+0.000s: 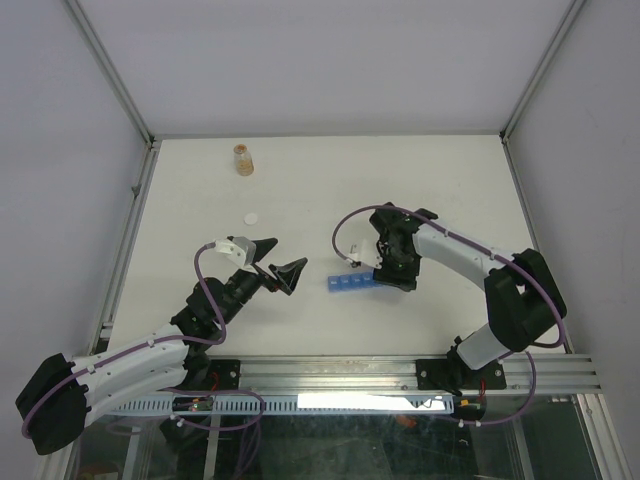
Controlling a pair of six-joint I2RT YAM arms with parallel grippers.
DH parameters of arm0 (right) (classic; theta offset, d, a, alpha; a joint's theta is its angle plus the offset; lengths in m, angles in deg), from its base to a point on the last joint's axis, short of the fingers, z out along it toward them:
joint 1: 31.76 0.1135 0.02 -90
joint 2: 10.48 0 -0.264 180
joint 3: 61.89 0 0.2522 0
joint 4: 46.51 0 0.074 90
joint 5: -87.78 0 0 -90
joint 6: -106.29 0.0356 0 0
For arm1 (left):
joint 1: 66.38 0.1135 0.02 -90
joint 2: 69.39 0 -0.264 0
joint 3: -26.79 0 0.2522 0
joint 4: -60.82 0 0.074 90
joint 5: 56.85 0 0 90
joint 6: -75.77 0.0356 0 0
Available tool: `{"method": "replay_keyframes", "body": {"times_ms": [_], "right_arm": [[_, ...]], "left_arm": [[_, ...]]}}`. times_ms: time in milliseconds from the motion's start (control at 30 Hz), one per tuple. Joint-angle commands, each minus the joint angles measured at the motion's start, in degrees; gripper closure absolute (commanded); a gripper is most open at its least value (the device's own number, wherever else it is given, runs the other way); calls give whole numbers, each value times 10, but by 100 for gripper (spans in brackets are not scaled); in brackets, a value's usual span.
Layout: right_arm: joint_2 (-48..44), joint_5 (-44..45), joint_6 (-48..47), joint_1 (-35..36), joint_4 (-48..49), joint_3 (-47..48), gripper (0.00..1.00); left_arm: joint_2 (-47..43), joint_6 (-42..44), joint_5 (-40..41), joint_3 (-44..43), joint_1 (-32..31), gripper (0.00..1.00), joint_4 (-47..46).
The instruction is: Sort the pills into containers
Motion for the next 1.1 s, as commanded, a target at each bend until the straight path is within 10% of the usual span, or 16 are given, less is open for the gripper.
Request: {"method": "replay_keyframes", "body": {"times_ms": [0, 1067], "right_arm": [[-7, 25, 6, 4, 14, -2, 100], [-25, 13, 14, 16, 27, 3, 100]], "left_arm": [[-2, 8, -5, 1, 5, 1, -25], [-2, 6, -4, 2, 6, 1, -27]]}}
